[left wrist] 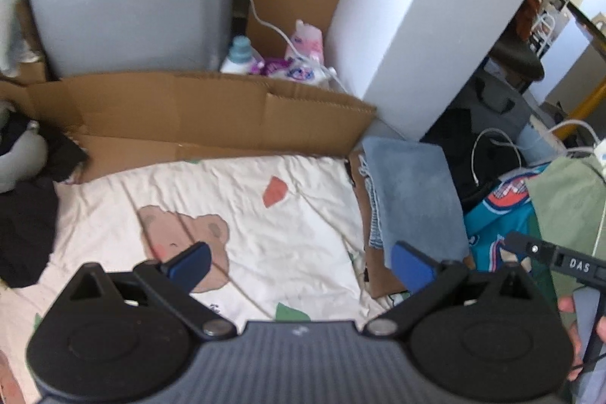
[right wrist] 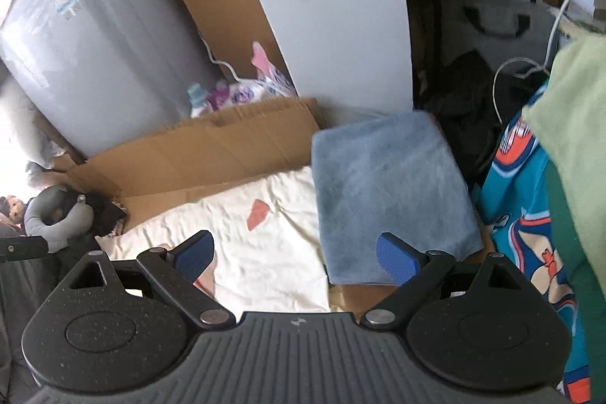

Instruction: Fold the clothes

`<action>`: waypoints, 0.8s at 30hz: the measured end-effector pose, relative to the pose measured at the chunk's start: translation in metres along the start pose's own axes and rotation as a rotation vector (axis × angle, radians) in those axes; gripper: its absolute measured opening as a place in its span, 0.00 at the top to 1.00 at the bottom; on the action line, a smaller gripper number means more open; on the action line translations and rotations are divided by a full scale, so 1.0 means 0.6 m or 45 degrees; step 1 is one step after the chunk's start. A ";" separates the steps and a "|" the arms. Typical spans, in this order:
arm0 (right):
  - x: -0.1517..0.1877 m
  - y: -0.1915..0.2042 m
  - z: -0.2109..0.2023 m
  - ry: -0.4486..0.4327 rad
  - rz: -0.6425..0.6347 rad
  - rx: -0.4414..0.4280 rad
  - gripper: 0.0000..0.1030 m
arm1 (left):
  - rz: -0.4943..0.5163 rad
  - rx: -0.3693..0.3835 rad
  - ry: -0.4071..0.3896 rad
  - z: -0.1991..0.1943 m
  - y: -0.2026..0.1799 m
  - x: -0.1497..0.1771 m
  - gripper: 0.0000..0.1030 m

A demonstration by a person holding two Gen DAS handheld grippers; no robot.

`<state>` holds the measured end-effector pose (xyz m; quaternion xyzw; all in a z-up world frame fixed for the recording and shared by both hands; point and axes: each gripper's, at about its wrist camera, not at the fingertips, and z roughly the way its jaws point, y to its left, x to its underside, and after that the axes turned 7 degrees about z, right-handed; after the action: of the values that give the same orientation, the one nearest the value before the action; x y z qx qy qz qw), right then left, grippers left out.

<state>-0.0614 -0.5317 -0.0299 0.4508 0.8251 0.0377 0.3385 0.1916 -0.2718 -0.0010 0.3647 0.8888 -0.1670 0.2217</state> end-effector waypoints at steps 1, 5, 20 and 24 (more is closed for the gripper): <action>-0.002 0.008 -0.012 -0.005 -0.001 -0.005 0.07 | -0.002 -0.015 -0.010 -0.016 0.005 0.001 0.01; -0.004 0.049 -0.058 -0.024 -0.036 -0.031 0.07 | -0.009 -0.070 -0.049 -0.078 0.025 0.006 0.01; 0.037 0.179 -0.165 -0.021 -0.144 -0.128 0.07 | -0.126 -0.265 -0.150 -0.263 0.114 0.084 0.01; 0.059 0.202 -0.191 -0.015 -0.169 -0.144 0.07 | -0.157 -0.291 -0.174 -0.307 0.121 0.118 0.01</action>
<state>-0.0552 -0.4053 0.0842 0.3755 0.8477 0.0593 0.3699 0.1489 -0.0975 0.1084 0.2697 0.9056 -0.1025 0.3110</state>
